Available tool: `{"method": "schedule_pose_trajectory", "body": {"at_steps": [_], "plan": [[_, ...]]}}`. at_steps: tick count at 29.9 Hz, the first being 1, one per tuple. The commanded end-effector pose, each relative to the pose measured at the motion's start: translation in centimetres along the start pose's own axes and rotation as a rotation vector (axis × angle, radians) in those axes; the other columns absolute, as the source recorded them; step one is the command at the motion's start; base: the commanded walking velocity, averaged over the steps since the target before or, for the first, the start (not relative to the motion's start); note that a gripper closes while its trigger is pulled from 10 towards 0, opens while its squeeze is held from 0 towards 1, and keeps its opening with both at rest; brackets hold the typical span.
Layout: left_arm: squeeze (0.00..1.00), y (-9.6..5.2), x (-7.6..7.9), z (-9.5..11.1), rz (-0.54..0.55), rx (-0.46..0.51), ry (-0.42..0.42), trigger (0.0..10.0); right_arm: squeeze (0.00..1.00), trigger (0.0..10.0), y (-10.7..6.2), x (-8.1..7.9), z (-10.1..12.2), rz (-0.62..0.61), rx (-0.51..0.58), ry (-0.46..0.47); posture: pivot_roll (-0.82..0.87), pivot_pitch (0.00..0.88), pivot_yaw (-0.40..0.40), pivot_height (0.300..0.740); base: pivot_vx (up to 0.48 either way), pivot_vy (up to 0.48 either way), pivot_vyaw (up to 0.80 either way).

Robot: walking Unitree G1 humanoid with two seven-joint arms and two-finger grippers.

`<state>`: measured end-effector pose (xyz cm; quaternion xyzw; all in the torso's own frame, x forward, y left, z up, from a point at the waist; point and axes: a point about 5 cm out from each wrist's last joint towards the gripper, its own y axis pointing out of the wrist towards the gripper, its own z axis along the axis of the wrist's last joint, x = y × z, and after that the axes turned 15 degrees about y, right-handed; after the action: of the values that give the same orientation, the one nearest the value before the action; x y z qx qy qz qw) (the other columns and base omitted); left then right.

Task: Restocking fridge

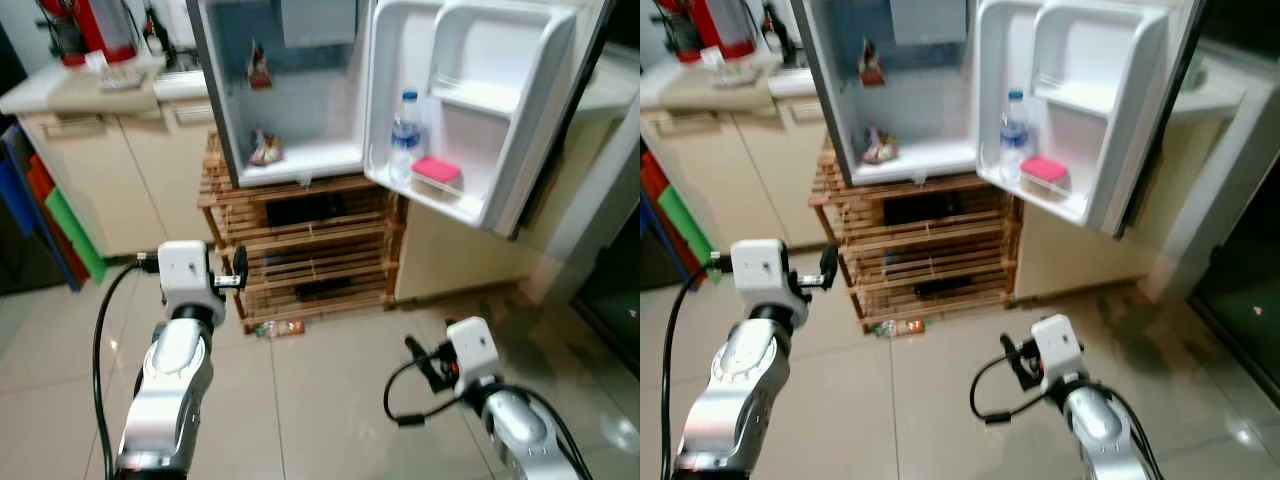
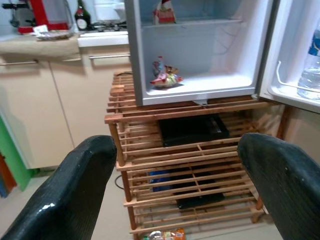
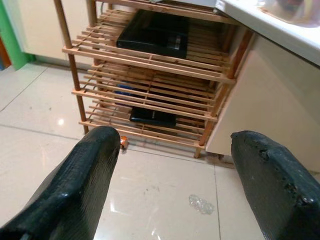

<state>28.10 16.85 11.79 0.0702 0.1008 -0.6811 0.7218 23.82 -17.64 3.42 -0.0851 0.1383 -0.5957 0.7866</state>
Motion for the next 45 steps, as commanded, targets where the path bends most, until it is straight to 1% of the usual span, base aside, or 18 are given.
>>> {"method": "schedule_pose_trajectory", "body": {"at_steps": [1, 6, 7, 9, 13, 23, 34, 41, 45], "plan": [[0.0, 0.1, -0.3, 0.0, 0.007, 0.005, 0.013, 10.0, 0.0, 10.0, 0.2, -0.1, 0.7, -0.003, 0.031, -0.002, -0.18, 0.0, 0.073, 0.74, 0.0, 0.0, 0.0], [0.0, 0.1, -0.3, -0.2, 0.002, -0.005, 0.009, 10.0, 0.0, 10.0, 0.5, 0.1, 1.2, -0.026, 0.043, 0.002, -0.18, 0.0, 0.072, 0.74, 0.0, 0.0, 0.0], [0.0, 0.0, -0.3, -0.3, 0.0, -0.012, 0.008, 10.0, 0.0, 10.0, 0.6, 0.2, 1.6, -0.042, 0.058, 0.011, -0.17, 0.0, 0.069, 0.74, 0.255, -0.405, 0.0], [0.0, 0.0, -0.3, -0.3, -0.003, -0.009, 0.008, 10.0, 0.0, 10.0, 0.6, 0.2, 1.8, -0.046, 0.065, 0.016, -0.17, 0.0, 0.069, 0.74, 0.255, -0.405, 0.0], [0.0, 0.0, -0.1, -0.2, -0.013, 0.0, -0.013, 10.0, 0.0, 10.0, 1.1, -0.4, 2.5, -0.028, 0.083, 0.003, -0.17, 0.0, 0.067, 0.74, 0.309, -0.363, 0.0], [0.0, 0.2, 0.3, 0.1, -0.028, 0.017, 0.002, 10.0, 0.0, 10.0, 1.8, -1.1, 3.2, -0.006, 0.094, -0.005, -0.17, 0.0, 0.066, 0.74, 0.314, -0.36, 0.0], [0.0, 0.4, 0.0, 0.1, -0.01, 0.018, -0.012, 10.0, 0.0, 10.0, 2.5, -1.3, 3.5, -0.002, 0.095, -0.012, -0.16, 0.0, 0.067, 0.74, 0.343, -0.328, 0.0], [0.0, 0.6, -0.4, 0.0, 0.013, 0.014, -0.022, 10.0, 0.0, 10.0, 3.1, -0.9, 4.0, -0.011, 0.105, -0.017, -0.16, 0.0, 0.064, 0.74, 0.437, 0.0, 0.0], [0.0, 0.6, -0.6, -0.1, 0.034, 0.008, -0.011, 10.0, 0.0, 10.0, 3.2, -0.7, 4.1, -0.013, 0.106, -0.018, -0.15, 0.0, 0.06, 0.74, 0.442, 0.0, 0.0]]}}
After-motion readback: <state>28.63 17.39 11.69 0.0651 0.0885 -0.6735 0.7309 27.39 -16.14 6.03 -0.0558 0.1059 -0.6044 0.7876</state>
